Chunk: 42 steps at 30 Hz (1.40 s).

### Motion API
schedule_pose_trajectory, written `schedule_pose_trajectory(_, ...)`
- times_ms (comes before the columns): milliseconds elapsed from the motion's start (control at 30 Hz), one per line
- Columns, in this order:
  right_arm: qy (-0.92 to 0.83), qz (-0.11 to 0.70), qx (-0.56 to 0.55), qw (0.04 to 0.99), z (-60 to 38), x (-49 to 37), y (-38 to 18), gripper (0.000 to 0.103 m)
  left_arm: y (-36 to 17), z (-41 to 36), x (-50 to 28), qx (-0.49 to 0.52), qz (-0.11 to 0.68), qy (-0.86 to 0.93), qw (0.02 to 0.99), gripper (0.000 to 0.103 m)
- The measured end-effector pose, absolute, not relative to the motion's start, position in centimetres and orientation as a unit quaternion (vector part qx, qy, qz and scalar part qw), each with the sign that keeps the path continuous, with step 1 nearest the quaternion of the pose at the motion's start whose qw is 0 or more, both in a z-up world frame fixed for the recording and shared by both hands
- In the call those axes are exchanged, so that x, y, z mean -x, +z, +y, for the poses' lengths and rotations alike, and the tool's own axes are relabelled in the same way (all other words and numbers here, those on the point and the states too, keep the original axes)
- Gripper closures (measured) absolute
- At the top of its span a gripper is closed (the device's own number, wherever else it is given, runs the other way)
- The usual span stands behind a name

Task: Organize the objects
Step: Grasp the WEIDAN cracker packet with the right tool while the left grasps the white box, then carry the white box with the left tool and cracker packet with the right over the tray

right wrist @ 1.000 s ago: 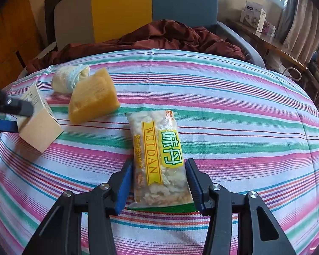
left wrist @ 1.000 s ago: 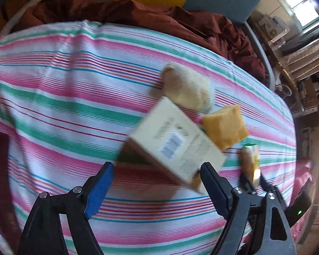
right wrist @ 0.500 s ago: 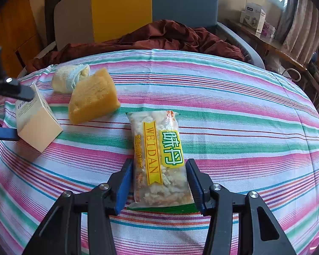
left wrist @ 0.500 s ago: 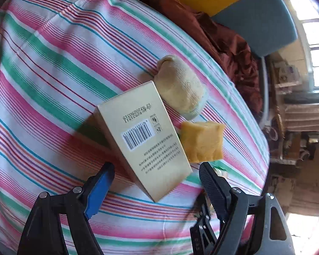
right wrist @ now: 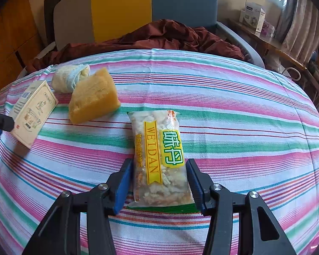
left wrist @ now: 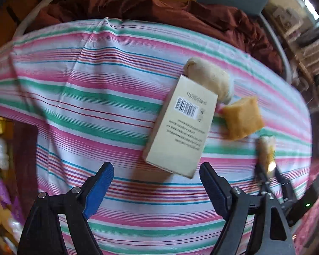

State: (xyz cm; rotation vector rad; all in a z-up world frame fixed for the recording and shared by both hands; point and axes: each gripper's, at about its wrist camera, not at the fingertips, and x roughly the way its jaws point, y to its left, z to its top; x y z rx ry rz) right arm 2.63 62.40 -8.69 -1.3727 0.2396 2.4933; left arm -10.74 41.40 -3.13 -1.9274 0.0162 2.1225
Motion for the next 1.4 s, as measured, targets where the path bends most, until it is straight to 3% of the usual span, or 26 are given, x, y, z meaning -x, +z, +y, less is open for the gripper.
schedule_pose_trajectory(100, 0.865, 0.081, 0.475, 0.143, 62.3, -2.7, -8.7, 0.050, -3.0, 41.9, 10.4, 0.635, -0.007, 0.758, 0.147, 0.019)
schedule_pose_trajectory(233, 0.865, 0.083, 0.474, 0.142, 62.3, -2.7, -8.7, 0.050, -4.7, 45.0, 9.7, 0.593, 0.093, 0.779, 0.179, 0.020)
schedule_pose_trajectory(300, 0.865, 0.084, 0.474, 0.143, 62.3, -2.7, -8.8, 0.049, -5.5, 44.3, 9.7, 0.583, 0.081, 0.786, 0.189, 0.027)
schedule_pose_trajectory(367, 0.864, 0.086, 0.474, 0.144, 62.3, -2.6, -8.8, 0.048, -6.3, 43.5, 9.5, 0.569, 0.062, 0.796, 0.198, 0.049)
schedule_pose_trajectory(467, 0.864, 0.086, 0.475, 0.145, 62.3, -2.5, -8.7, 0.047, -6.5, 42.5, 7.8, 0.514, 0.049, 0.830, 0.212, 0.051)
schedule_pose_trajectory(567, 0.864, 0.085, 0.475, 0.145, 62.2, -2.5, -8.7, 0.047, -6.5, 41.3, 5.8, 0.474, 0.045, 0.850, 0.223, 0.052)
schedule_pose_trajectory(700, 0.863, 0.093, 0.474, 0.149, 62.4, -2.5, -8.8, 0.047, -6.6, 39.8, 2.4, 0.421, 0.096, 0.870, 0.238, 0.052)
schedule_pose_trajectory(833, 0.869, 0.080, 0.465, 0.146, 61.9, -2.6, -8.7, 0.056, -6.5, 38.1, 2.3, 0.417, 0.075, 0.870, 0.251, 0.052)
schedule_pose_trajectory(1400, 0.882, 0.014, 0.448, 0.145, 55.9, -3.4, -7.6, 0.057, -6.9, 34.3, 0.6, 0.407, 0.036, 0.868, 0.284, 0.052)
